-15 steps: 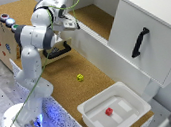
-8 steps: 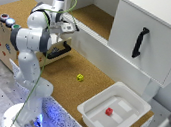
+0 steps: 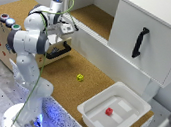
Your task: Grasp the purple block
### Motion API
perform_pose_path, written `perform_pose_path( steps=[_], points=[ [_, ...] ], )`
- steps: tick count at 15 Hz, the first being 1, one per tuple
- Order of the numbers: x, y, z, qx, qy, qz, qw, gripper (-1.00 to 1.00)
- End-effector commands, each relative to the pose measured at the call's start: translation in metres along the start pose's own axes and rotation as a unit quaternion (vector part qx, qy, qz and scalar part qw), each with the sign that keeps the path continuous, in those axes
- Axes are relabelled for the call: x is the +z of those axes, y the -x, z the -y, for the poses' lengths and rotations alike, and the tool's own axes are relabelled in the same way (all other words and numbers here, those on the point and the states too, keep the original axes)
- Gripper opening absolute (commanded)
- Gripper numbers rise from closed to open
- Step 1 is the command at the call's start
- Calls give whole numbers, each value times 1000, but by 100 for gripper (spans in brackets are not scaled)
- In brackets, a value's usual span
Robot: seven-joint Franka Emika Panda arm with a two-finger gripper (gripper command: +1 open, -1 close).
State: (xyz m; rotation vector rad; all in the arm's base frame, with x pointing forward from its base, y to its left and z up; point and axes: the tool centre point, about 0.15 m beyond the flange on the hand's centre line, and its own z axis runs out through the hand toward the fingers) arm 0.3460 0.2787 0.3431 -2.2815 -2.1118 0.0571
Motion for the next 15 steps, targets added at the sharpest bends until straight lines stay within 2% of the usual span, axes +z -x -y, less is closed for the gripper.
perform_pose_path(
  steps=[1, 8, 10, 13, 15],
  points=[
    [3, 1, 24, -3, 35, -26, 999, 100],
    [4, 9, 35, 28, 37, -2, 999, 100],
    [8, 11, 34, 43, 62, -7, 997, 100],
    [15, 13, 30, 47, 115, -16, 992, 100],
    [19, 15, 25, 47, 124, -18, 991, 100]
  ],
)
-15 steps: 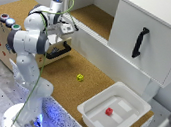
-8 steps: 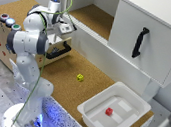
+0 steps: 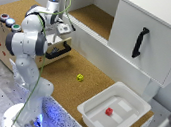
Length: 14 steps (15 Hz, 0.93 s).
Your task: Grasp the purple block
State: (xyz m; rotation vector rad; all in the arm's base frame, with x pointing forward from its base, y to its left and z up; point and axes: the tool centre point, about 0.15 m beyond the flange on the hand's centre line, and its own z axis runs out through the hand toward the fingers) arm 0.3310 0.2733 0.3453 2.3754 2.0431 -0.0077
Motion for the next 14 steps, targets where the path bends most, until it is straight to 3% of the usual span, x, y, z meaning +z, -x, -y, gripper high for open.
perform_pose_path(
  steps=[1, 6, 7, 14],
  points=[
    [23, 10, 9, 10, 103, -21, 994, 100],
    [28, 7, 10, -4, 81, -18, 997, 100],
    [28, 6, 10, -3, 82, -20, 996, -100],
    [26, 9, 9, 1, 81, -6, 997, -100]
  ],
)
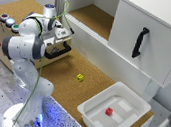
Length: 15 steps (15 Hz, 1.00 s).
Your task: Grasp the purple block
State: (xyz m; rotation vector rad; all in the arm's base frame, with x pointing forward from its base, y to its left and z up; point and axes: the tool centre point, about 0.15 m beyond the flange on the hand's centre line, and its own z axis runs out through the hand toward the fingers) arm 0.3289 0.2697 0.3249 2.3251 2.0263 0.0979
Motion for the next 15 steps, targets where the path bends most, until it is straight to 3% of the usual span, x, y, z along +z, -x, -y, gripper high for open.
perform_pose_path(
  steps=[1, 8, 15],
  points=[
    [5, 5, 8, 8, 41, 6, 999, -100],
    [-28, -1, -23, 59, 40, 11, 997, -100],
    [-109, -23, -125, 166, 39, -4, 985, -100]
  ],
)
